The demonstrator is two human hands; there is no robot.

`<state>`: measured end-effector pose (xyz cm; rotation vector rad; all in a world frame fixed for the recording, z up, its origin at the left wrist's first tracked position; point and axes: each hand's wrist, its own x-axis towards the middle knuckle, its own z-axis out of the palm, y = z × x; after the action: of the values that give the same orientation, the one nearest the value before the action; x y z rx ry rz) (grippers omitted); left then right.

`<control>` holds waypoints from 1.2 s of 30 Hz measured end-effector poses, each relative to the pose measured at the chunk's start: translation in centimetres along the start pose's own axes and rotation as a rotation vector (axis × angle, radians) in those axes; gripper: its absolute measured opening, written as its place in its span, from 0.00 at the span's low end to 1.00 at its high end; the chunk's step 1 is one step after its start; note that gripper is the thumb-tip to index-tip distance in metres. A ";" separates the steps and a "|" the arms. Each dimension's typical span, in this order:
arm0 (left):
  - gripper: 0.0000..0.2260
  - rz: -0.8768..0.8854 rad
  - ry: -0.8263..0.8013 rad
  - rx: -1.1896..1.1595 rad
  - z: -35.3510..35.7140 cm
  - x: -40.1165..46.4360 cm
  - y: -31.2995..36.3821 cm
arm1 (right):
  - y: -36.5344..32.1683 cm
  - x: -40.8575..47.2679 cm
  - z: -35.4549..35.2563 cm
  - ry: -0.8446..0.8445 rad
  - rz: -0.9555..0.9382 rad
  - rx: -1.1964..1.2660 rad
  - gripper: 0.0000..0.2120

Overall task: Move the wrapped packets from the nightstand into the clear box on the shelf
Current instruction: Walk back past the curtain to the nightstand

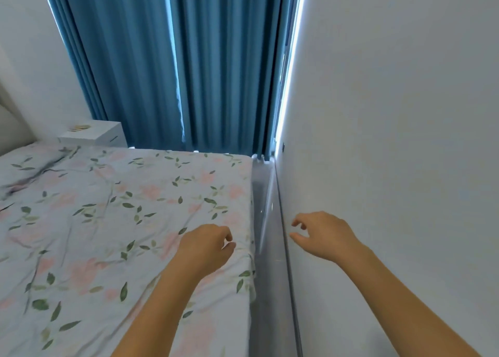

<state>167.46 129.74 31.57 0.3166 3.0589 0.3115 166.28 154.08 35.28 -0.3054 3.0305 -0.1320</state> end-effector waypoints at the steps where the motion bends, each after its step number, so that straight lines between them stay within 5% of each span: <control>1: 0.15 0.007 -0.009 0.020 0.2 1.3 1.1 | 1.5 0.3 0.0 -0.006 0.015 -0.005 0.20; 15: 0.20 0.035 -0.183 0.169 3.0 19.5 6.5 | 14.5 10.2 3.4 0.011 0.119 0.156 0.23; 36: 0.19 -0.078 -0.080 0.136 -0.2 69.6 -5.6 | 23.6 63.7 -1.2 -0.015 0.022 0.160 0.22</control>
<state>98.34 138.80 28.55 0.2094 3.0098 0.0847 99.45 164.25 28.87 -0.2575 2.9840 -0.3671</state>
